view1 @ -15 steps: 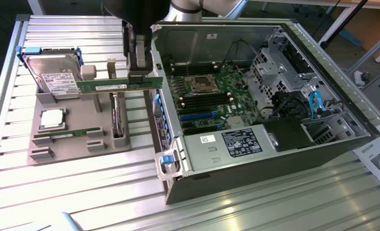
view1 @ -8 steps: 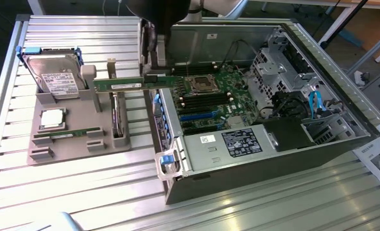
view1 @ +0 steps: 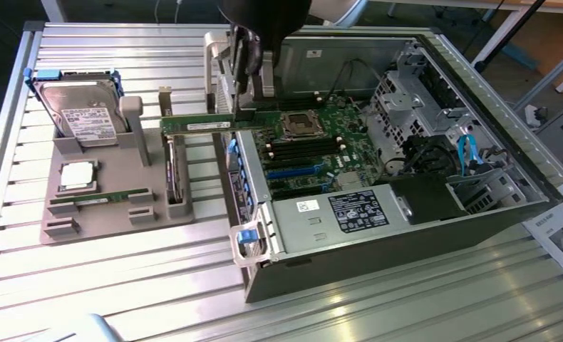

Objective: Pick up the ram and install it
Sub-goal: 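Pick up the ram and move it above insertion slot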

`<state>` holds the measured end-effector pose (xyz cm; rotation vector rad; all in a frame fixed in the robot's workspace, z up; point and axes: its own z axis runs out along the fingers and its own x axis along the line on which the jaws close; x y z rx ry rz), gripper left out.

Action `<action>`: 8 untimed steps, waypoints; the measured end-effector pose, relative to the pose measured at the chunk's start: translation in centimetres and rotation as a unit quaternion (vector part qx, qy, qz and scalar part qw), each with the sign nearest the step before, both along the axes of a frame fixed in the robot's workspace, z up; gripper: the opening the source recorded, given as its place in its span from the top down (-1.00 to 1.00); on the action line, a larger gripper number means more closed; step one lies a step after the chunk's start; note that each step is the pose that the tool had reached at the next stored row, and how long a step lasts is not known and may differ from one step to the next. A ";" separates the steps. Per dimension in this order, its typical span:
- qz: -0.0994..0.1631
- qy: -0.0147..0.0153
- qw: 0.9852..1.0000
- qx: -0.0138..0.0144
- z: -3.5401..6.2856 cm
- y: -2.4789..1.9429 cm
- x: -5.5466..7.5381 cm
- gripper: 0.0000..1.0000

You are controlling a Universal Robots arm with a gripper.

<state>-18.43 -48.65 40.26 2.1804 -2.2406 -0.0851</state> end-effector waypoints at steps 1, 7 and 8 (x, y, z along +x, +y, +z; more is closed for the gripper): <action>0.000 0.000 1.000 0.000 0.00 0.00 0.4 0.76; 0.000 0.000 1.000 0.000 0.00 -0.02 2.4 0.76; 0.000 0.000 1.000 0.000 0.00 -0.02 2.7 0.76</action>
